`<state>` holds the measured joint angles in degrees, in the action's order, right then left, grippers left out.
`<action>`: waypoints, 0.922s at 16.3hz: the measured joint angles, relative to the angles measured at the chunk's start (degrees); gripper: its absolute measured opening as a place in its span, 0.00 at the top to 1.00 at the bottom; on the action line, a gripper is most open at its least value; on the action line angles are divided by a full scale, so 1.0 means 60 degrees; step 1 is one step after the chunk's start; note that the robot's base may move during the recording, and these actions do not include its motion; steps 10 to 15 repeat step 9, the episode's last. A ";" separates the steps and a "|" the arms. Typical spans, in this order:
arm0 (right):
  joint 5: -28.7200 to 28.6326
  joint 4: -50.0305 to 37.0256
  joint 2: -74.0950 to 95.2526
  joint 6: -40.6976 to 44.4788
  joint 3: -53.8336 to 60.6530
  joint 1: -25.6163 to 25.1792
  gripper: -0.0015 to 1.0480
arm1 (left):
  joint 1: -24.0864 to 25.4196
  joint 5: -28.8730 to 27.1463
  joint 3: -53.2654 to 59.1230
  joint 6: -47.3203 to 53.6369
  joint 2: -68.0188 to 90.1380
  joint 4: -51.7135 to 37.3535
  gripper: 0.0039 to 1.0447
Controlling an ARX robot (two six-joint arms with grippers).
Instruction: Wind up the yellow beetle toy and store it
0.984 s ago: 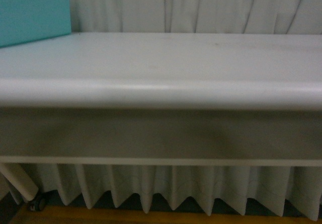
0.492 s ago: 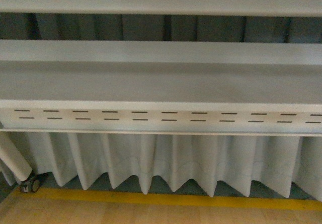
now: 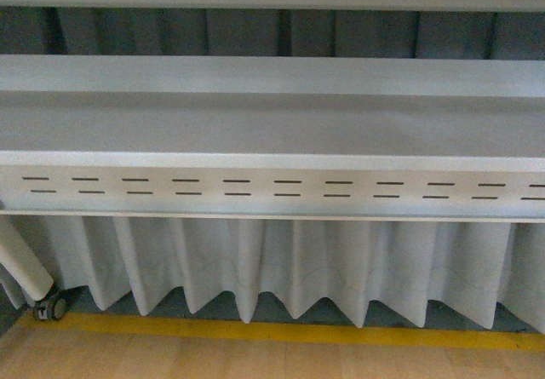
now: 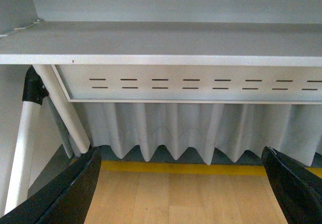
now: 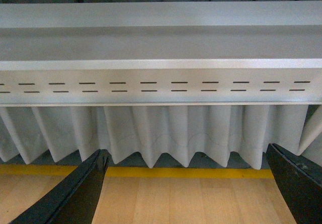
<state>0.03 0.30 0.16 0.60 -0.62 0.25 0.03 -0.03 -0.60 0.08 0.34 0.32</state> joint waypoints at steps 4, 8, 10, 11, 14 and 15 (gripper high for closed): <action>0.0000 0.0004 0.0000 0.0000 0.0000 0.0000 0.06 | 0.0000 0.0000 0.0000 0.0000 0.0000 0.0000 0.06; 0.0000 0.0000 0.0000 0.0000 0.0000 0.0000 0.06 | 0.0000 0.0000 0.0000 0.0000 0.0000 0.0000 0.06; -0.0004 0.0000 0.0000 0.0000 0.0000 0.0000 0.06 | 0.0000 0.0000 0.0000 0.0000 0.0000 0.0000 0.06; -0.0004 0.0000 0.0000 0.0000 0.0000 0.0000 0.06 | 0.0000 0.0000 0.0000 0.0000 0.0000 0.0000 0.06; -0.0004 0.0000 0.0000 0.0000 0.0000 0.0000 0.06 | 0.0000 0.0000 0.0000 0.0000 0.0000 0.0000 0.06; -0.0004 0.0000 0.0000 0.0000 0.0000 0.0000 0.06 | 0.0000 0.0000 0.0000 0.0000 0.0000 0.0000 0.06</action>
